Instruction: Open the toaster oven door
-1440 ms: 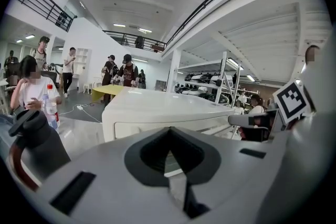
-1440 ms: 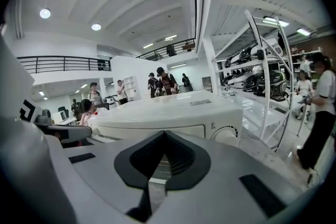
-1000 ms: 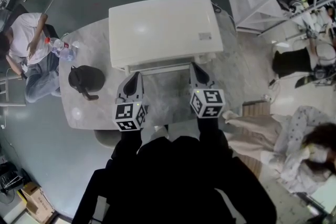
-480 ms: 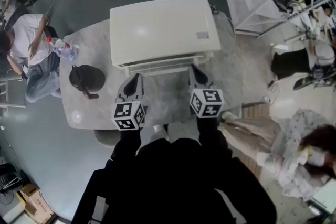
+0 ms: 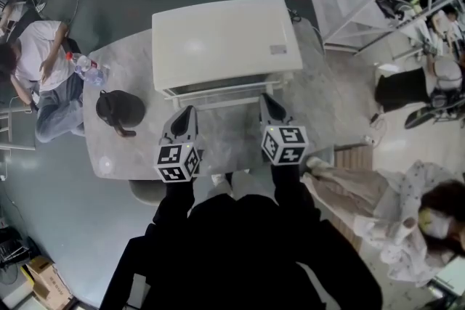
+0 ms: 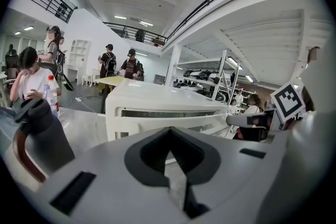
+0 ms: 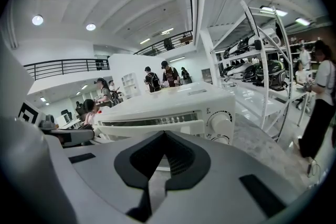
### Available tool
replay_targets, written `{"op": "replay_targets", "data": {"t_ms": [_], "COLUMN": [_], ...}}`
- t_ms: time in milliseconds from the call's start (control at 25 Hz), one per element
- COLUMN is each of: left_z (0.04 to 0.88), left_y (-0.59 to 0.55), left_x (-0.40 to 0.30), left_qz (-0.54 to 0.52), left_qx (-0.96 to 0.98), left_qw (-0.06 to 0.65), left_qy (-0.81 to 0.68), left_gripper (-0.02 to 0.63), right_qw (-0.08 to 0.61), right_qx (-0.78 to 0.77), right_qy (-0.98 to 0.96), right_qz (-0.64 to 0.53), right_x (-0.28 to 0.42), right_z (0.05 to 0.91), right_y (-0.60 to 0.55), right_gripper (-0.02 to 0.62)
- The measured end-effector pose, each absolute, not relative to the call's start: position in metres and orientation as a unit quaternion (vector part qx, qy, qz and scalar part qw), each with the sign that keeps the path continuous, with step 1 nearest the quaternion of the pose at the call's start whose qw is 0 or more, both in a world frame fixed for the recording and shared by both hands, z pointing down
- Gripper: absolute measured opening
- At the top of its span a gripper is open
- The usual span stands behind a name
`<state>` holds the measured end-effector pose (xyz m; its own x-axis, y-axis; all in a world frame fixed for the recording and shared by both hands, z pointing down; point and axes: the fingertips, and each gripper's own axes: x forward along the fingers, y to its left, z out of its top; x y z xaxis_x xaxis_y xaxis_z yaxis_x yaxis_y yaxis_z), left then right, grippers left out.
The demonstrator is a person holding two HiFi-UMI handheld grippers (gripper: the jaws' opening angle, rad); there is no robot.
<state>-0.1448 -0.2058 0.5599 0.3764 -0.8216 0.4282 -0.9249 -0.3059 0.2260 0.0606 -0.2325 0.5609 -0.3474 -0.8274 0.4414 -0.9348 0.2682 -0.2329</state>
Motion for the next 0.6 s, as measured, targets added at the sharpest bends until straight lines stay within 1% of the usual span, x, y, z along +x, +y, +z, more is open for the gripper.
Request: {"op": "replay_targets", "data": {"t_ms": [600], "left_z": [0.567], "left_y": [-0.189], "left_x": [-0.145], "left_qz": [0.115], "left_qx": [0.796], "left_qw": [0.247], "left_qy": [-0.541], "left_gripper": [0.003], "right_qw": [0.119], "right_qx": [0.554], "right_qy": [-0.789], "right_qz": [0.239], "right_x": [0.062], "right_z": [0.568], "right_y": [-0.215], "right_gripper": [0.003]}}
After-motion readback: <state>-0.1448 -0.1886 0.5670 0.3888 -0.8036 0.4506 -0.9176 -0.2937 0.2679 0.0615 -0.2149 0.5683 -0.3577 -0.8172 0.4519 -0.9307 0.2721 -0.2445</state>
